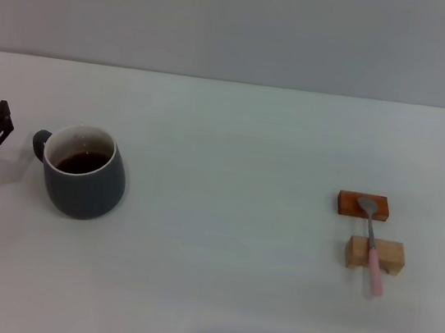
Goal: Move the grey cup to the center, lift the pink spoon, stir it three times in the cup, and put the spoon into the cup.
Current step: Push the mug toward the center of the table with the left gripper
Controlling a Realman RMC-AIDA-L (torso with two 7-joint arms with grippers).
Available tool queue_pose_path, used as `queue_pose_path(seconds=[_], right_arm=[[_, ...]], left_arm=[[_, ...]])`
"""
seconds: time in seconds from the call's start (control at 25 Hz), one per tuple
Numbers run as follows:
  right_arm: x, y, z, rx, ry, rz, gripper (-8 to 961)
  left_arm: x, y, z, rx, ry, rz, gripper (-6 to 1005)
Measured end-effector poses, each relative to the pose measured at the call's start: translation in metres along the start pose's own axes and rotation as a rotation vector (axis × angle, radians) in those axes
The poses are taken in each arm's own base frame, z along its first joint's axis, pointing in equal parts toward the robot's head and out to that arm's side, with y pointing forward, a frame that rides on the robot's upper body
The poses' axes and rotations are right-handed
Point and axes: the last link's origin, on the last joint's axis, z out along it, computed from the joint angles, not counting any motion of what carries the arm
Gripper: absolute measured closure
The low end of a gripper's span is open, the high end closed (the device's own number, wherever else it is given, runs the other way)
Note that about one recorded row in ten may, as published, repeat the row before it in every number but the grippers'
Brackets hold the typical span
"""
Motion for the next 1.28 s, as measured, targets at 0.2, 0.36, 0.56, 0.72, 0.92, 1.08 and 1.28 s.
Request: queue_pose_path(seconds=[0.2,0.36,0.56,0.72,0.92,1.08,1.28], right_arm=[[-0.001,0.001,0.001,-0.002,-0.008,0.002,191],[-0.002,0.003,0.002,-0.007,-0.011,0.004,192],[-0.003,0.006,0.002,-0.014,-0.019,0.010,192],[-0.006,0.007,0.002,-0.014,-0.034,0.014,192],[-0.007,0.008,0.002,-0.015,-0.038,0.016,191],[-0.008,0.009,0.002,-0.018,-0.040,0.018,191],[-0.009,0.009,0.002,-0.017,-0.047,0.019,192]], left_arm=[[0.000,0.000,0.000,0.000,-0.003,0.000,233],[-0.001,0.000,0.000,0.001,-0.007,-0.004,266],[-0.007,-0.001,-0.001,0.005,-0.045,-0.002,306],[-0.010,0.002,-0.001,-0.010,-0.066,0.004,431],[-0.013,0.010,-0.003,-0.051,-0.080,0.026,668],[-0.015,0.019,-0.003,-0.095,-0.088,0.043,919],[-0.017,0.029,-0.003,-0.141,-0.094,0.057,992]])
